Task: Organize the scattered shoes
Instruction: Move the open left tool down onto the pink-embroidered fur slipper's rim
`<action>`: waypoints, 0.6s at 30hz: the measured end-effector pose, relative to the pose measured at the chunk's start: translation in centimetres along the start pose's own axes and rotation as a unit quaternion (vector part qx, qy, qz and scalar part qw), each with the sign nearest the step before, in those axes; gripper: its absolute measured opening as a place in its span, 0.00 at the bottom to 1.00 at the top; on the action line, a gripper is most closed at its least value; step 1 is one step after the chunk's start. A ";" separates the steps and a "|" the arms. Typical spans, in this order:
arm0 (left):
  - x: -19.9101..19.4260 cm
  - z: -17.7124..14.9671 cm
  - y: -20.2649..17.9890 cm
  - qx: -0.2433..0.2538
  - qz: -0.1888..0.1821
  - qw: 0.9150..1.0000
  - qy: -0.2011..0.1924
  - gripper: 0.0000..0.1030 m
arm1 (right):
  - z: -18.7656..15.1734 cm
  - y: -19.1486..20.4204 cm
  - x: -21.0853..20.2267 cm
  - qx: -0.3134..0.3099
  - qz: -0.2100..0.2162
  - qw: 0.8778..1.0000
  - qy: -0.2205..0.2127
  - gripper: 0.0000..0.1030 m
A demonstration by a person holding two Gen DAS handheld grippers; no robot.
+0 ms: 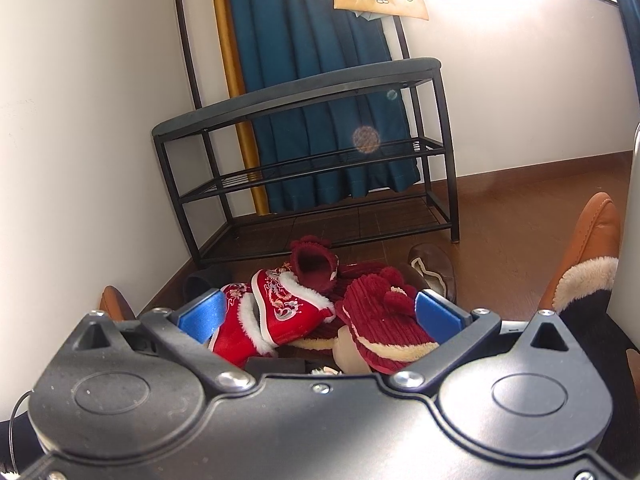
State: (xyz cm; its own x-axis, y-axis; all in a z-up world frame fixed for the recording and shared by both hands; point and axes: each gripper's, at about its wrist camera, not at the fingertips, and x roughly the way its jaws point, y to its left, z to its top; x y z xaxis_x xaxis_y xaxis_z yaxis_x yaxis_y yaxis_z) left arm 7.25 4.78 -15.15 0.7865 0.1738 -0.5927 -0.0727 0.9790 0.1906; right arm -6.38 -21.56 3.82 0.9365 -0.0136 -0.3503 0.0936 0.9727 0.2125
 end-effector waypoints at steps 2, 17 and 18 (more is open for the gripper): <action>0.0 -0.1 0.1 -0.001 0.006 1.000 0.001 0.75 | 0.0 0.1 0.0 -0.002 0.000 1.000 0.000 1.00; -1.3 0.6 0.5 0.004 0.024 1.000 -0.001 0.16 | 0.1 -0.4 -0.3 0.003 -0.001 1.000 0.001 1.00; -1.4 0.6 0.2 0.012 0.028 1.000 -0.001 0.16 | 0.1 -0.4 -0.3 0.004 -0.001 1.000 0.000 1.00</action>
State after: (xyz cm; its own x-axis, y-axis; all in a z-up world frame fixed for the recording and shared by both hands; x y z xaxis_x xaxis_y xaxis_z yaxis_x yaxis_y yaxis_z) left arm 6.52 4.71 -13.79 0.7831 0.2275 -0.5788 -0.1017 0.9650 0.2417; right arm -6.68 -22.01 3.91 0.9361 -0.0161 -0.3514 0.0986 0.9710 0.2180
